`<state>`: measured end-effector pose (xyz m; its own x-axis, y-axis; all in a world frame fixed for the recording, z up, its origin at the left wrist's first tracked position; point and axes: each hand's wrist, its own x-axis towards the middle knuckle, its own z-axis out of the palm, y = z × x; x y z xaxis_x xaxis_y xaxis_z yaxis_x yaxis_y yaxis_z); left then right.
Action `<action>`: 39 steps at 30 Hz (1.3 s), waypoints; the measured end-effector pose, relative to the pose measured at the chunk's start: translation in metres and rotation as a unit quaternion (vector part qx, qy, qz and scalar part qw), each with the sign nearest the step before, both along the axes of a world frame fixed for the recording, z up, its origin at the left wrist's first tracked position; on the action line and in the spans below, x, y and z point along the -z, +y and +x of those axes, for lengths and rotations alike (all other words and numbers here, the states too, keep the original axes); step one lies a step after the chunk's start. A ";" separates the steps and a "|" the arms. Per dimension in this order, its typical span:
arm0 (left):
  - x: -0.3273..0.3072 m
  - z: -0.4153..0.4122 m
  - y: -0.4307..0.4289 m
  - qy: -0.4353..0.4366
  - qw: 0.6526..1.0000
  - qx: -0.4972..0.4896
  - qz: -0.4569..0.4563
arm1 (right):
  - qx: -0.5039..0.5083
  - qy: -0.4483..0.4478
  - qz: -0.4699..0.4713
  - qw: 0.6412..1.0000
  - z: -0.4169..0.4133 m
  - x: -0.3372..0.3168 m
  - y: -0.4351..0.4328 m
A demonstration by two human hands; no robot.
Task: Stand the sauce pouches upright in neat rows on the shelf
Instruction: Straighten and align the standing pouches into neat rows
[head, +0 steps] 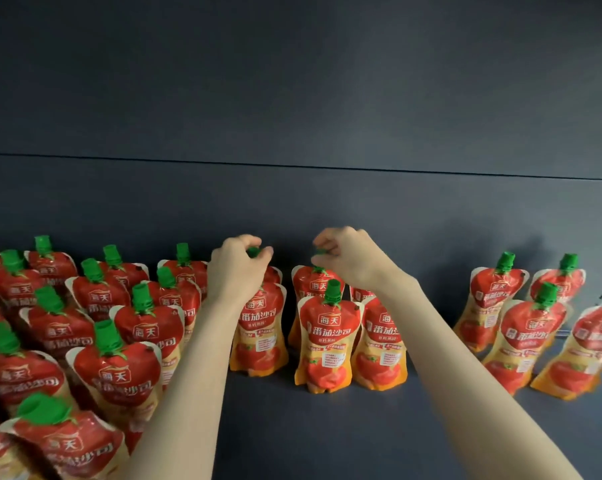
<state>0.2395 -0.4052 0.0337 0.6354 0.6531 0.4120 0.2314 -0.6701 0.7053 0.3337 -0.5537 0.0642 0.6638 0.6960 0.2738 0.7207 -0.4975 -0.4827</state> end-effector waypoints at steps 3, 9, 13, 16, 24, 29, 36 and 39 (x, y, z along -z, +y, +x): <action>0.001 0.001 0.000 -0.022 1.000 -0.015 0.006 | 0.003 -0.004 -0.005 1.000 0.003 0.004 0.001; 0.000 0.001 0.002 -0.037 0.999 -0.032 0.020 | -0.010 0.005 0.009 1.000 0.005 0.006 0.001; 0.001 0.002 0.003 -0.045 0.998 -0.031 0.018 | -0.012 0.000 0.014 1.000 0.004 0.007 0.000; 0.000 0.001 0.003 -0.044 0.999 -0.027 0.014 | -0.010 -0.003 0.009 1.000 0.004 0.007 0.000; -0.006 -0.001 0.003 -0.033 0.999 -0.016 -0.017 | -0.007 0.007 0.008 1.000 0.004 0.005 0.002; -0.007 -0.001 0.003 -0.030 0.999 -0.011 -0.030 | -0.007 0.007 0.004 1.000 0.005 0.006 0.002; -0.005 0.001 0.006 -0.031 0.999 -0.003 -0.034 | -0.005 0.002 0.008 1.000 0.006 0.008 0.003; -0.004 0.000 0.005 -0.046 0.998 0.001 -0.030 | 0.003 -0.005 0.034 0.999 0.000 0.007 0.001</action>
